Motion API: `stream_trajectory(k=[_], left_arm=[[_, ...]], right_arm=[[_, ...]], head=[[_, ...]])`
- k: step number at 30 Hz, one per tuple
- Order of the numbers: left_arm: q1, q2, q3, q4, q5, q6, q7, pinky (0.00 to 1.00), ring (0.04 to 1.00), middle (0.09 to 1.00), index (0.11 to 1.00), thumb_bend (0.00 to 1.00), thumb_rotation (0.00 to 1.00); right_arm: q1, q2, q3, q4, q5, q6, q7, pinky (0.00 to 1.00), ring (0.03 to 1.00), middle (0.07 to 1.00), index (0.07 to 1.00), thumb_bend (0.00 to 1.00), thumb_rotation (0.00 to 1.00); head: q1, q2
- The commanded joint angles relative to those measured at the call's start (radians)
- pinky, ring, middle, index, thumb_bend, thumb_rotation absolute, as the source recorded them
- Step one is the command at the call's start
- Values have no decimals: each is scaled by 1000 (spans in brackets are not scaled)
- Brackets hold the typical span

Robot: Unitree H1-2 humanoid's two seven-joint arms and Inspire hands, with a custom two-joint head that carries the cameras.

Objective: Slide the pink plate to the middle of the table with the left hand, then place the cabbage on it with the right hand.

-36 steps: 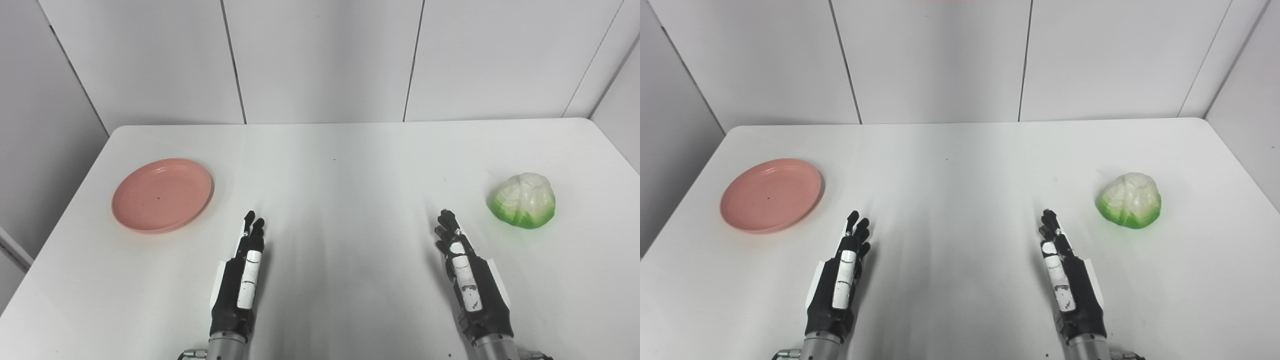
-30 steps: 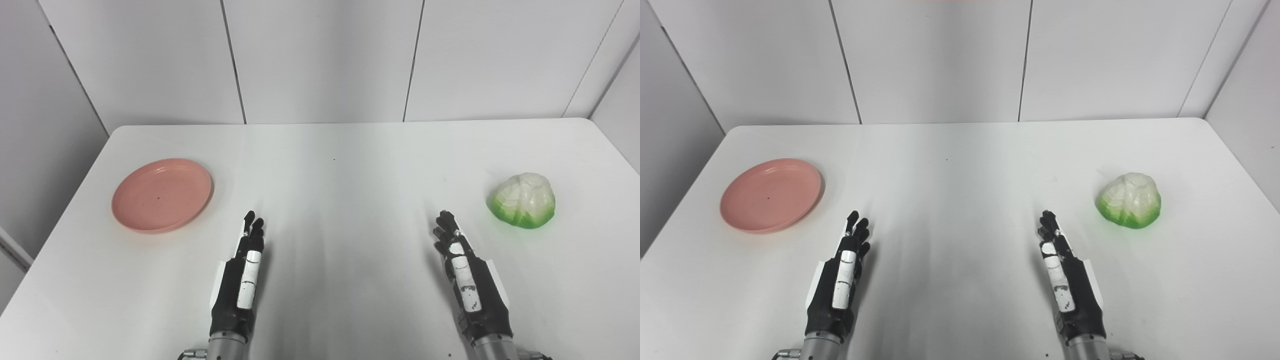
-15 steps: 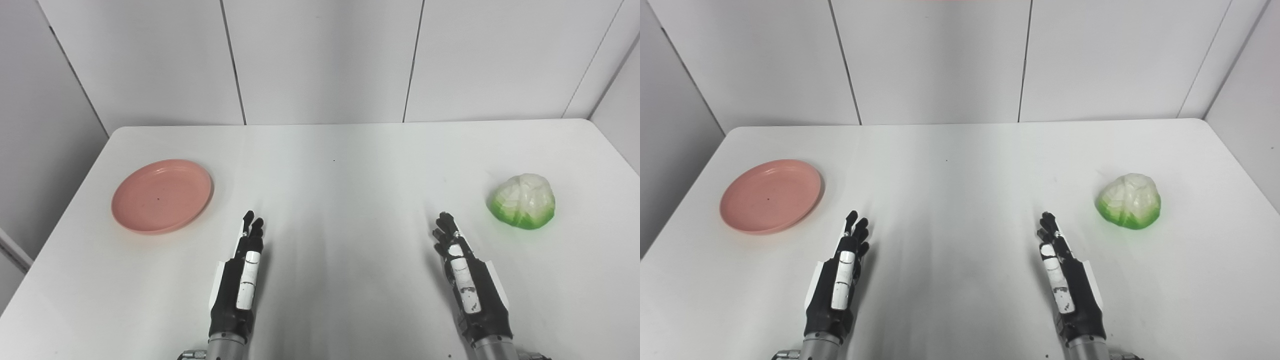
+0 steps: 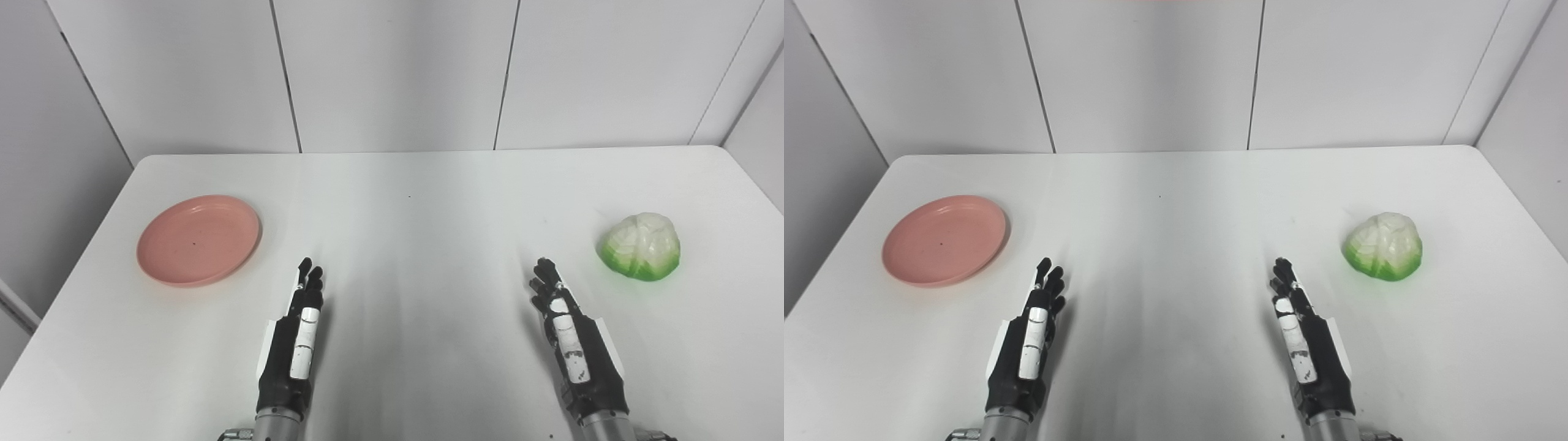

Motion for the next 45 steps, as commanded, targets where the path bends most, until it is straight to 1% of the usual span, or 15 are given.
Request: stream_trajectory(k=[1,2,4,5,6,9,13,15,20,25,29,35,39,43,45], left_arm=[[17,7,-13,2,20,-48,15,1000,994,983,1000,674,1000],[17,0,-22,18,32,-61,24,1000,992,981,1000,671,1000],[17,-12,-38,46,49,-84,39,1000,991,980,1000,663,1000],[17,-15,-44,55,53,-92,43,1000,992,982,1000,657,1000],[15,-20,-50,70,62,-104,53,1000,993,982,1000,653,1000],[12,-34,-69,104,81,-131,77,1000,988,979,1000,658,1000],[12,-42,-86,129,88,-149,96,1000,995,985,1000,651,1000],[13,-45,-91,138,92,-152,105,1000,996,989,1000,617,1000],[11,-44,-98,157,97,-162,121,1000,1000,994,1000,598,1000],[7,-42,-98,188,93,-186,130,1000,1000,998,1000,592,1000],[2,-43,-94,216,98,-214,140,1000,1000,995,1000,602,1000],[-9,-39,-84,243,97,-259,147,1000,1000,993,1000,579,1000],[-20,-35,-69,242,94,-271,153,1000,1000,991,1000,609,1000],[-43,-28,-42,206,63,-268,148,1000,999,988,1000,660,1000],[-53,-30,-33,192,52,-264,149,1000,1000,991,1000,664,1000]], right_arm=[[26,-39,-6,1,13,-58,14,991,961,962,945,889,965],[25,-49,-17,17,27,-72,24,995,963,964,947,888,965],[24,-65,-37,47,54,-96,42,997,964,964,947,890,961],[23,-70,-43,57,64,-105,48,995,961,963,946,891,956],[21,-78,-51,72,72,-119,56,994,958,963,946,892,953],[17,-103,-69,119,98,-160,76,988,952,958,939,897,952],[16,-124,-78,161,122,-197,94,986,950,956,933,898,944],[16,-132,-79,179,128,-212,98,981,946,954,932,900,940],[13,-145,-73,211,134,-241,103,981,942,954,936,900,940],[8,-146,-71,250,135,-267,102,981,941,954,939,919,937],[4,-145,-69,270,137,-279,103,978,938,957,938,922,939],[-5,-144,-67,299,143,-290,106,981,931,954,936,913,930],[-9,-143,-62,303,135,-293,105,969,924,948,935,909,931],[-15,-142,-59,315,138,-300,107,955,917,940,921,909,926],[-19,-146,-63,324,144,-303,110,952,918,939,916,909,923]], head=[[1,-1],[47,-20],[75,-34],[75,-34],[99,-49],[127,-68],[147,-86],[155,-95],[161,-112],[163,-151],[161,-169],[148,-177],[138,-180],[117,-190],[119,-190]])
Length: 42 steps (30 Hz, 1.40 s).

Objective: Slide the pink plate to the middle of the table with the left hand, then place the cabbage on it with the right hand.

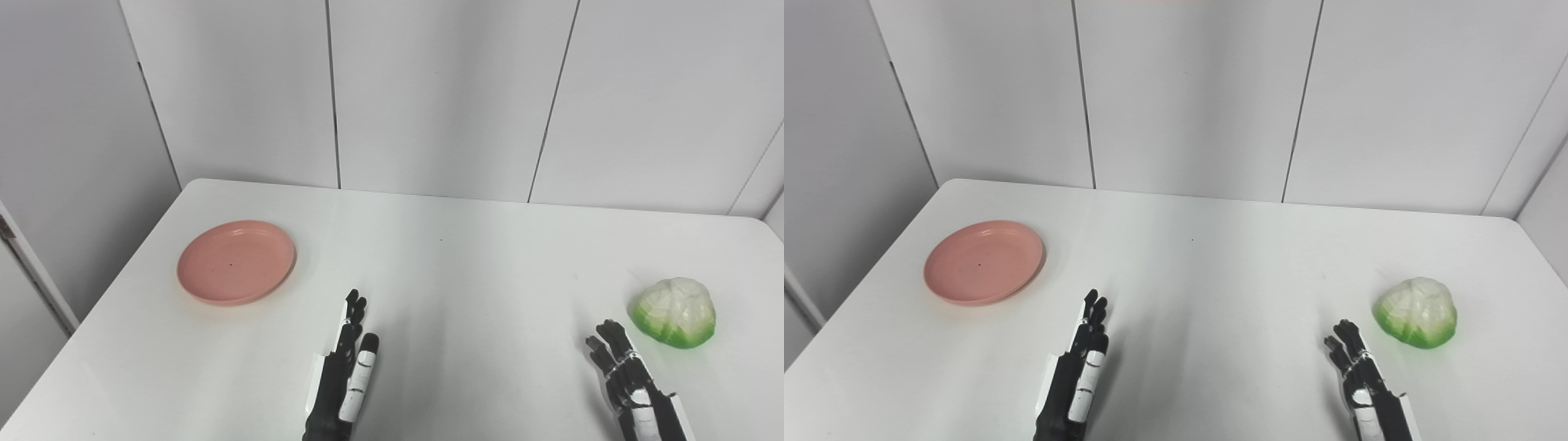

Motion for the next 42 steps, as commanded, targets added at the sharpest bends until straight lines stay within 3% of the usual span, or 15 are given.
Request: stream_trajectory(k=[1,5,13,17,22,35,42], left_arm=[[-31,-6,22,-30,-31,25,4,1000,995,987,1000,665,1000],[-54,-12,44,-124,-87,94,-6,1000,976,970,1000,743,981],[-156,36,102,-196,-119,108,-8,903,885,892,869,839,937],[-241,102,154,-188,-157,119,-20,860,851,843,790,868,899],[-335,195,215,-164,-180,169,-31,807,833,823,780,966,928],[-535,381,338,51,-284,159,-79,749,844,830,808,1000,954],[-618,457,389,219,-366,107,-124,769,866,850,848,1000,953]], right_arm=[[10,-17,-8,86,2,18,2,950,914,938,915,909,921],[6,-27,-20,95,15,22,2,945,909,937,925,908,916],[4,-33,-20,118,20,11,16,961,918,940,932,915,924],[5,-29,-14,120,15,3,15,954,917,935,936,918,930],[9,-22,-8,113,7,1,10,944,909,924,925,920,935],[8,-22,-8,108,2,7,10,952,911,924,927,929,936],[11,-26,-6,109,-1,2,13,954,911,925,933,926,939]], head=[[1,0],[16,-6],[31,-19],[29,-20],[20,-18],[25,-21],[31,-17]])
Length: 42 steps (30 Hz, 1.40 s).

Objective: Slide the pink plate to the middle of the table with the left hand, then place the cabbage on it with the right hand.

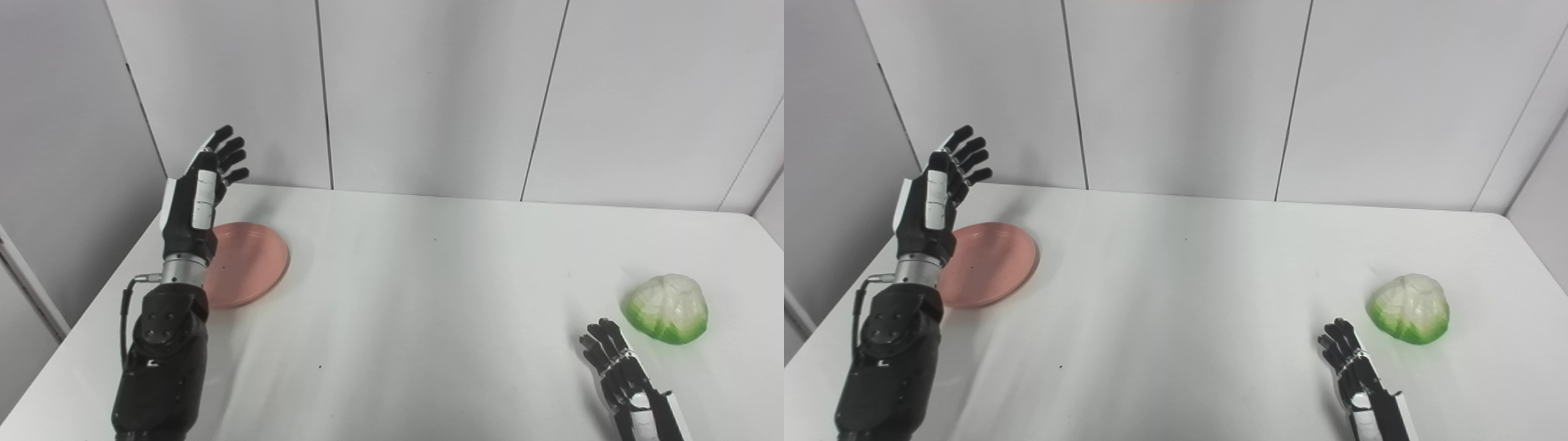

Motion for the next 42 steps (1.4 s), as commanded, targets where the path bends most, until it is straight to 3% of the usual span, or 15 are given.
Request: stream_trajectory(k=[1,5,16,20,27,37,42], left_arm=[[-81,50,18,44,-21,-57,-18,755,868,851,849,1000,957],[-121,86,40,144,-43,-80,-37,794,896,885,861,996,954],[-194,145,78,378,-76,-127,-46,813,886,871,866,939,908],[-227,168,84,503,-62,-188,-40,803,861,862,862,923,885],[-263,209,75,672,-43,-279,-43,793,845,847,863,997,856],[-256,251,20,776,22,-314,-17,772,842,840,864,996,853],[-272,256,28,849,-5,-341,-48,790,843,838,857,1000,829]], right_arm=[[18,-19,-10,86,-18,36,-13,952,911,925,934,923,941],[21,-19,-10,83,-19,37,-15,939,899,920,935,904,942],[31,-24,-8,76,-24,44,-13,935,889,914,936,908,935],[38,-27,-12,66,-10,53,-9,942,891,914,933,903,926],[54,-37,-16,43,-4,67,-10,933,887,911,930,908,923],[81,-65,-13,27,-66,18,-14,918,875,892,925,902,925],[86,-71,-20,23,-55,23,-13,919,877,899,928,894,929]], head=[[0,1],[1,3],[1,9],[1,18],[-3,31],[-11,50],[-13,52]])
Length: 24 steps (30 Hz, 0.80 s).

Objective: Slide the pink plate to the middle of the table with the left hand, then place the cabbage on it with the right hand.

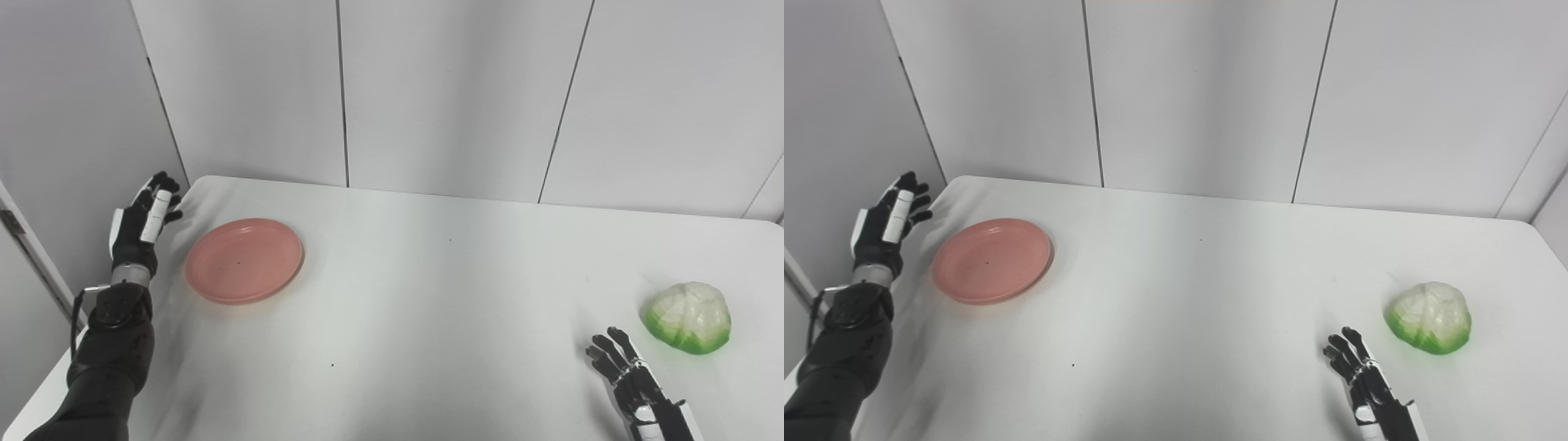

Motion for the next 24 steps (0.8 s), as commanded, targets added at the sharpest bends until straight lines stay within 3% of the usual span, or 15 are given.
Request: stream_trajectory(k=[1,4,6,8,13,18,24], left_arm=[[-73,40,5,20,-23,-57,-30,793,845,836,857,1000,827],[-87,41,13,74,-51,-67,-81,822,862,838,858,1000,838],[-89,31,35,75,-93,-52,-123,894,890,857,869,1000,814],[-95,15,47,77,-113,-41,-131,916,889,855,875,988,824],[-91,-8,60,55,-148,30,-129,848,865,850,863,923,841],[-88,-22,38,37,-139,70,-139,789,871,848,871,959,854],[-105,-33,-10,121,-114,26,-183,765,869,846,880,983,882]], right_arm=[[53,-30,-23,52,-8,33,-13,919,877,900,928,894,930],[60,-33,-24,48,-11,29,-13,911,872,896,926,905,930],[67,-34,-23,38,-15,33,-15,903,864,892,926,900,932],[74,-33,-24,27,-17,43,-18,901,861,891,925,901,931],[88,-34,-23,4,-21,55,-21,901,858,892,926,893,927],[98,-32,-18,-12,-23,63,-28,897,854,889,921,899,922],[104,-33,-9,-27,-29,73,-30,890,854,888,917,901,913]], head=[[-4,2],[-14,8],[-21,12],[-25,14],[-34,21],[-46,30],[-51,37]])
